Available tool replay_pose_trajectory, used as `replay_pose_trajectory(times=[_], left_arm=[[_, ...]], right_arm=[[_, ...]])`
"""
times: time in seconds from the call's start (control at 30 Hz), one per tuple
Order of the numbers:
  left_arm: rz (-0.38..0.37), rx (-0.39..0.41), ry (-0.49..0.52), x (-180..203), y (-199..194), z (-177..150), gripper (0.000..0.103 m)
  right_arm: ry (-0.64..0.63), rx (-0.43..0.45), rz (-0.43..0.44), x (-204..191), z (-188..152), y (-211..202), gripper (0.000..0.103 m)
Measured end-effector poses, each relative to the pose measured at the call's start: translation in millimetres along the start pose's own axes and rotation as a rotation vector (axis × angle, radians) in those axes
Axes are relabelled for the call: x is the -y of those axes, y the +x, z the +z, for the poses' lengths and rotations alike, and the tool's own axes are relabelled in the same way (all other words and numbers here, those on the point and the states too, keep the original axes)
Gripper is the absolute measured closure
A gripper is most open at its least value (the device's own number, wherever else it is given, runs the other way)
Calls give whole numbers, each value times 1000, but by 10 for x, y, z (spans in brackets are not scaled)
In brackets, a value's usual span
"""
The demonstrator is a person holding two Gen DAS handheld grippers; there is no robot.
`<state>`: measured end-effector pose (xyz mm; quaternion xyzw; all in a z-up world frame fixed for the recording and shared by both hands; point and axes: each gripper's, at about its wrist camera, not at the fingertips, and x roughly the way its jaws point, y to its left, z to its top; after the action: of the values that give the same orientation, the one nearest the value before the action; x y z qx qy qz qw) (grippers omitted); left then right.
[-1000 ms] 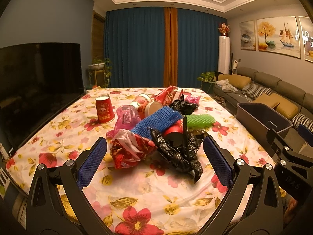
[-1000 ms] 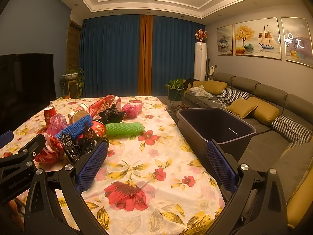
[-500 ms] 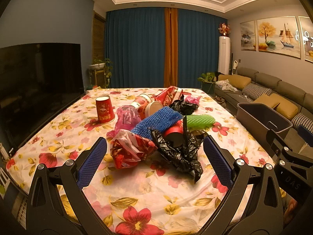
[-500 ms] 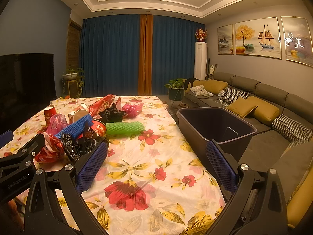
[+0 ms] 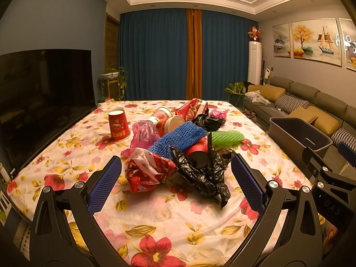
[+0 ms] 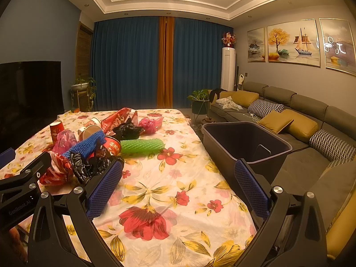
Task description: Collect trash
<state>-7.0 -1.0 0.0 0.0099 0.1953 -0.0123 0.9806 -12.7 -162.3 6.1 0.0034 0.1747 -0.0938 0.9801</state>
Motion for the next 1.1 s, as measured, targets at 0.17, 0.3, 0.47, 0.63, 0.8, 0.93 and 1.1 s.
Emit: replay_pose_trajectory(times=[0.17,0.3,0.47,0.63,0.8,0.93,1.1], left_arm=[[0,-1,1,12,0,4,6],[-1,1,1,3,1,2,6],[-3,-1,-2,8,3,5,6],[-1,0,0,10,5,4,6],[-2,-1,2,35,2,6,6],[-4,-1,0,51,-6,8,6],[-4,-2,-1,25,13,5,6]], right_arm=[[0,0,1,4,0,4,5],[0,0,2,9,1,1,5],[1,-2,2,-10,6,21,5],[1,0,2,-5,1,18,5],[2,0,2,-5,1,18,5],[2,1,2,-1,-3,15,5],[3,3,7,4,-13,19,5]])
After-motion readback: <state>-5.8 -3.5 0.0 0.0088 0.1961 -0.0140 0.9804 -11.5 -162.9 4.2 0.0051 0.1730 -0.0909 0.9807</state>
